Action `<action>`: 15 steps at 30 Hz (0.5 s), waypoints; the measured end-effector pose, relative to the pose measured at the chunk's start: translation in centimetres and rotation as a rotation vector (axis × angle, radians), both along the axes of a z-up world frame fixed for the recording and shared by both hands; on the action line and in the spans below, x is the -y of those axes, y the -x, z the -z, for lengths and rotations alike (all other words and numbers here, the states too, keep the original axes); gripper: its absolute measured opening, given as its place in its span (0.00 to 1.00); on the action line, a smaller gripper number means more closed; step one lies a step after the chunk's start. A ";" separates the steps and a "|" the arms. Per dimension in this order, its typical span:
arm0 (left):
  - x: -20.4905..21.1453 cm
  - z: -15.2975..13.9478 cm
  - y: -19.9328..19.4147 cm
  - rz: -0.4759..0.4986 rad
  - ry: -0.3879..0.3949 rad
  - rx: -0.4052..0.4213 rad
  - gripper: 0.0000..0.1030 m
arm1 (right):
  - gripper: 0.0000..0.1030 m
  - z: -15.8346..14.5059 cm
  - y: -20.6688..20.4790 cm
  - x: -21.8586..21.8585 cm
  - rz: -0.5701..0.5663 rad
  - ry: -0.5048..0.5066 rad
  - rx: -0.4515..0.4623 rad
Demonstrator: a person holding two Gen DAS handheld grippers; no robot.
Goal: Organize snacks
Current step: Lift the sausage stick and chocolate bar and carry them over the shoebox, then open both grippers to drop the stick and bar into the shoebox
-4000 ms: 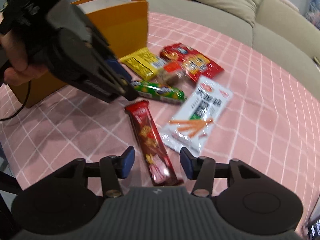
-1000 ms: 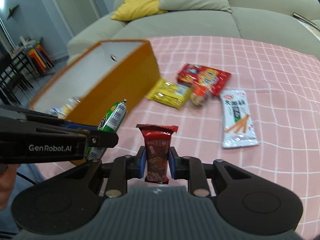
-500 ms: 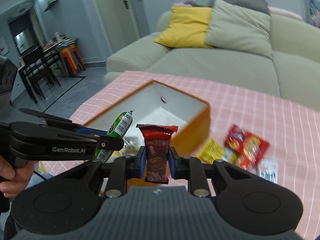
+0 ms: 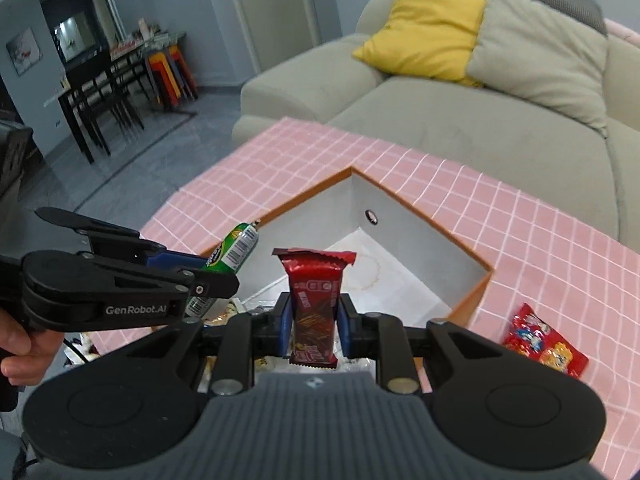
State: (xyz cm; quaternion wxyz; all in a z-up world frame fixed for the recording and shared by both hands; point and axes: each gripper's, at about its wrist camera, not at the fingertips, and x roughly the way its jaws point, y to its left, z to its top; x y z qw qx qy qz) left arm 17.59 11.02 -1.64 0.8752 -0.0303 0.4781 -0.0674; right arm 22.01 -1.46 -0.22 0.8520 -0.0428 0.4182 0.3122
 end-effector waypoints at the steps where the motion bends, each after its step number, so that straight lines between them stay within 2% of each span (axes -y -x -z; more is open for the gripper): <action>1: -0.1 0.5 -0.5 0.004 0.003 -0.011 0.25 | 0.19 0.6 -0.5 -0.5 -0.016 0.017 -0.007; 5: 0.1 2.9 -2.3 0.019 -0.018 -0.073 0.25 | 0.19 3.5 -2.1 -2.5 -0.070 0.094 -0.059; 8: 0.2 4.9 -3.2 0.024 -0.053 -0.118 0.24 | 0.19 5.6 -3.4 -3.1 -0.087 0.121 -0.146; 11: 0.1 6.4 -3.9 0.025 -0.036 -0.152 0.24 | 0.19 7.1 -4.4 -3.7 -0.086 0.144 -0.214; 15: 0.3 7.4 -4.0 0.036 0.006 -0.178 0.24 | 0.19 8.7 -4.9 -4.3 -0.106 0.186 -0.236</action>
